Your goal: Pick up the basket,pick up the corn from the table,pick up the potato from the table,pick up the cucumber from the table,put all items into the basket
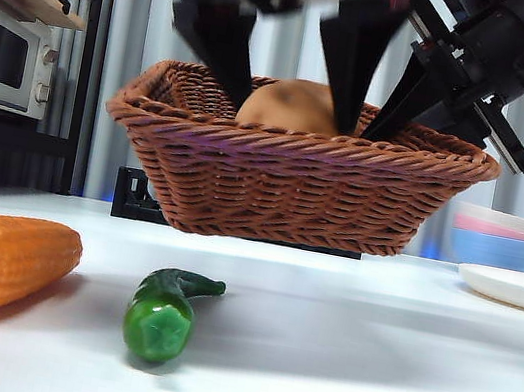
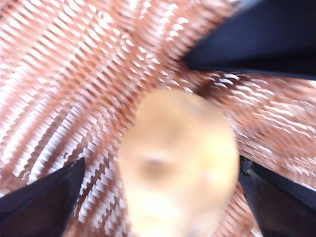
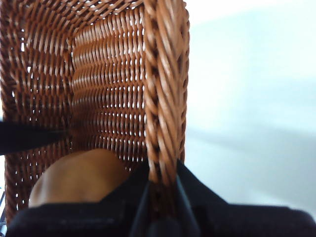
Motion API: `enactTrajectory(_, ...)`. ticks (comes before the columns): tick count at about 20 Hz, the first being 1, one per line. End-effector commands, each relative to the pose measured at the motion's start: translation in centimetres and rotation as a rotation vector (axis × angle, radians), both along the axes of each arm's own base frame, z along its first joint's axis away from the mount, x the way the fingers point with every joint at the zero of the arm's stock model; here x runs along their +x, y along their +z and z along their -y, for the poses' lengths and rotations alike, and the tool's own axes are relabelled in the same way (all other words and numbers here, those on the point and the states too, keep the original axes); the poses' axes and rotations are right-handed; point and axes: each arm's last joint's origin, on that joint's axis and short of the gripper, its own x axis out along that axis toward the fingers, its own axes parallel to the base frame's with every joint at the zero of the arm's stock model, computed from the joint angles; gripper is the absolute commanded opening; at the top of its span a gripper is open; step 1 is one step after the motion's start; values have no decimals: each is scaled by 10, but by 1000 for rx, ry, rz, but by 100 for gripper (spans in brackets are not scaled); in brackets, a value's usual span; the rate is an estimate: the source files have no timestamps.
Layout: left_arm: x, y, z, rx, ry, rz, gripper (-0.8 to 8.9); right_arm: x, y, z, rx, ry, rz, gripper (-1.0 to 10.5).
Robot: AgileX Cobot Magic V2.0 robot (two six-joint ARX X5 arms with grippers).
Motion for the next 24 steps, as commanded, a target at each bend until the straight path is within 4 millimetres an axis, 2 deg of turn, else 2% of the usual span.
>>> enactTrajectory(1, -27, 35, -20, -71, -25, 45, 565, 0, 3, -1, 23, 0, 13, -16)
enactTrajectory(4, -68, 76, -60, -148, -35, 76, 565, 1, 3, 0, 21, 1, 16, -16)
enactTrajectory(6, -91, 93, -93, -186, 13, 67, 564, 2, 3, 3, 20, -10, 17, -16)
enactTrajectory(9, -113, 103, -130, -172, 101, 74, 563, 5, 3, 9, 19, -33, 18, -16)
enactTrajectory(11, -123, 99, -146, -151, 167, 72, 563, 8, 3, 15, 19, -55, 18, -16)
enactTrajectory(13, -128, 82, -154, -147, 220, 55, 562, 10, 3, 21, 29, -62, 15, -16)
enactTrajectory(16, -126, 35, -151, -100, 287, 6, 561, 13, 4, 31, 53, -73, 7, -16)
enactTrajectory(20, -112, -30, -134, -83, 315, -41, 553, 17, 4, 41, 64, -97, 4, -16)
enactTrajectory(21, -108, -43, -131, -89, 323, -67, 523, 17, 4, 44, 64, -105, 4, -16)
enactTrajectory(24, -91, -66, -129, -77, 368, -88, 498, 18, 5, 50, 64, -127, 5, -16)
